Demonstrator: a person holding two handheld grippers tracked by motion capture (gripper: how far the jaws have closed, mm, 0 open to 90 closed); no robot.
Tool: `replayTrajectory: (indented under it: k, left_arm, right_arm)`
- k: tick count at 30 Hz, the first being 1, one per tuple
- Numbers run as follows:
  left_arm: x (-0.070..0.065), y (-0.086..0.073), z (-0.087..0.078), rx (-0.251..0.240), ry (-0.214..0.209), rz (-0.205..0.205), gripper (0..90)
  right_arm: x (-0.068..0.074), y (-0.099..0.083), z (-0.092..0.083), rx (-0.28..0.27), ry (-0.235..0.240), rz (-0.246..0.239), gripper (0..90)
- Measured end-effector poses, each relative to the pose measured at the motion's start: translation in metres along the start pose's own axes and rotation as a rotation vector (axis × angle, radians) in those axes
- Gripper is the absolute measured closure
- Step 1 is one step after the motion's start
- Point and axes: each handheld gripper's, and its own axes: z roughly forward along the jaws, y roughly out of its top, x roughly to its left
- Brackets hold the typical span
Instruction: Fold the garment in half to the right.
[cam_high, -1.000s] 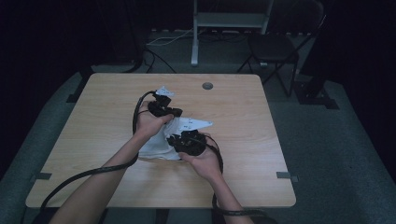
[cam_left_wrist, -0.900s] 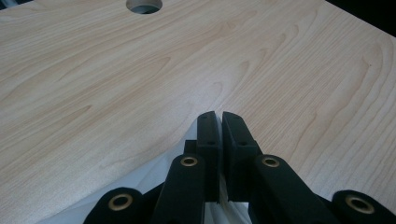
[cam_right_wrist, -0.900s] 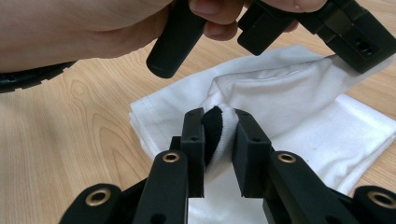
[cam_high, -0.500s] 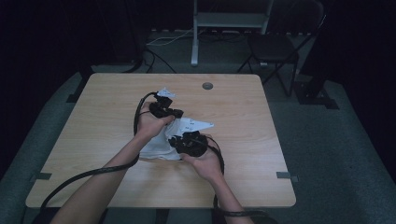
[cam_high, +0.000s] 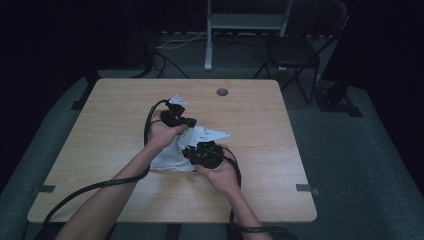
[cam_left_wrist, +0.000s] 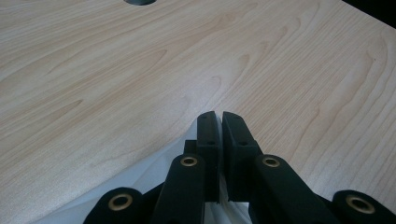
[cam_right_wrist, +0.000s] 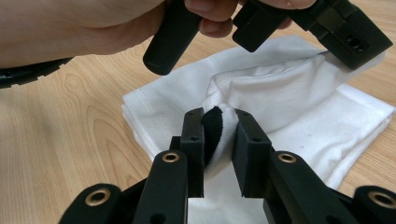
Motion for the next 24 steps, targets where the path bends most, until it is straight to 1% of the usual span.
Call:
replayTrajectory:
  k: [12,24]
  left_arm:
    - [0.0003,-0.0020,0.0040,0.006,0.002,-0.007,86.2]
    - [-0.0005,-0.0039,0.0074,0.011,0.004,0.000,86.1]
  right_arm:
    - [-0.0020,-0.0035,-0.0009,0.006,-0.004,0.004,76.1]
    - [-0.0045,-0.0062,-0.0024,0.020,-0.009,0.000,75.9]
